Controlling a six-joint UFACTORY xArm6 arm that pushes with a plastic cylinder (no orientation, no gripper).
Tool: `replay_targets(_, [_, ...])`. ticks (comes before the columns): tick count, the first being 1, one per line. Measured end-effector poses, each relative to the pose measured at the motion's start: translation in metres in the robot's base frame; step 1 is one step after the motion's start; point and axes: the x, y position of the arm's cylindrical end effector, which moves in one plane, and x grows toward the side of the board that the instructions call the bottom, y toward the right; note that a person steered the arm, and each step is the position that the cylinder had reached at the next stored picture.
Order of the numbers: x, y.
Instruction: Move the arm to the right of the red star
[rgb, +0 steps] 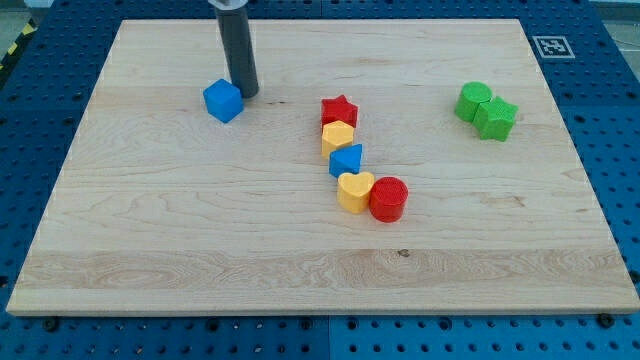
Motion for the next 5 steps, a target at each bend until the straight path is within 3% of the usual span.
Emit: replay_targets(5, [0.013,0.157])
